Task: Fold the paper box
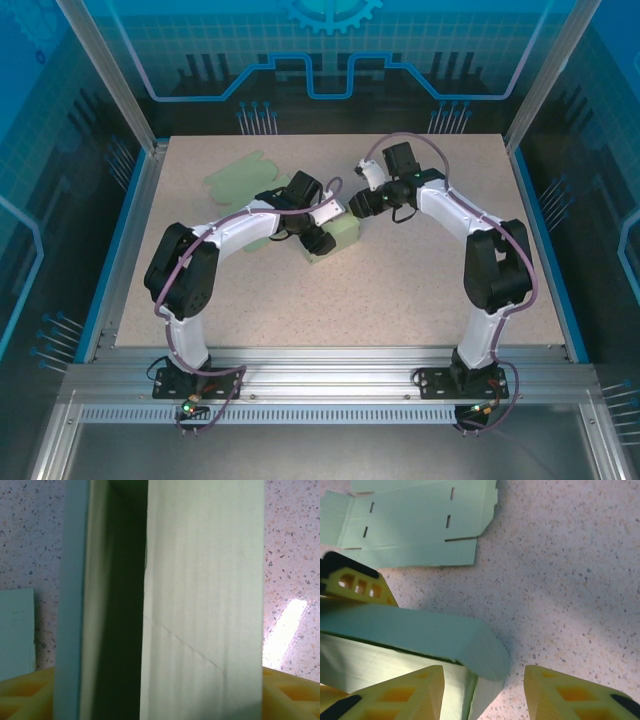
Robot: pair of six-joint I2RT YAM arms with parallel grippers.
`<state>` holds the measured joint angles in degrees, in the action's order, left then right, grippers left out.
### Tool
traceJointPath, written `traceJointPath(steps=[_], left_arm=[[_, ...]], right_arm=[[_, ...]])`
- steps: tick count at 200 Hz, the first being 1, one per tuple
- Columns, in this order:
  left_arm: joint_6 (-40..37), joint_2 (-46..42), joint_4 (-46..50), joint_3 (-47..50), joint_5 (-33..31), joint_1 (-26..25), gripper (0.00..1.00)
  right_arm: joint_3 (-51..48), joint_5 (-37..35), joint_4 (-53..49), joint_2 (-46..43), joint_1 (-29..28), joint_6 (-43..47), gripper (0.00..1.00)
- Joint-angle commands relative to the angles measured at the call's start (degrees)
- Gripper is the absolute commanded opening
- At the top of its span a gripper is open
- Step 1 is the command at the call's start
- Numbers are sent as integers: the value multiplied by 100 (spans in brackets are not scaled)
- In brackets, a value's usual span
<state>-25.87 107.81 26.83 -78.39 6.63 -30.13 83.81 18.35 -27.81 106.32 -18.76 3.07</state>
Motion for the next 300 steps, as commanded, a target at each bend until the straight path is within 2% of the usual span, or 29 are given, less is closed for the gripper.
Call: traceJointPath(steps=[1, 69, 99, 108, 135, 191, 215, 246, 300], left_arm=[[-76, 55, 186, -198, -13, -11, 75], [-139, 65, 209, -203, -70, -13, 73], [-164, 73, 191, -220, -79, -12, 72], [-169, 82, 200, -234, -59, -10, 70], [-264, 65, 191, -224, -25, -19, 52], [-823, 41, 88, -171, 4, -242, 52], [-1151, 65, 199, -207, 225, -317, 53], [-1496, -82, 60, -120, 473, -341, 57], [-1545, 75, 229, -288, 495, -336, 55]], right_arm=[[252, 284, 17, 168, 92, 155, 47], [37, 511, 154, 218, 158, 286, 46], [-243, 694, 433, 91, 215, 245, 52], [-356, 800, 546, -9, 256, 197, 53], [-650, 731, 689, -360, 346, 131, 53], [-1635, 333, 1076, -1432, 486, -217, 55], [-2141, 144, 1301, -1781, 489, -259, 54], [-2362, 126, 1305, -1870, 497, -217, 52], [-2284, 207, 1244, -1716, 514, -145, 50]])
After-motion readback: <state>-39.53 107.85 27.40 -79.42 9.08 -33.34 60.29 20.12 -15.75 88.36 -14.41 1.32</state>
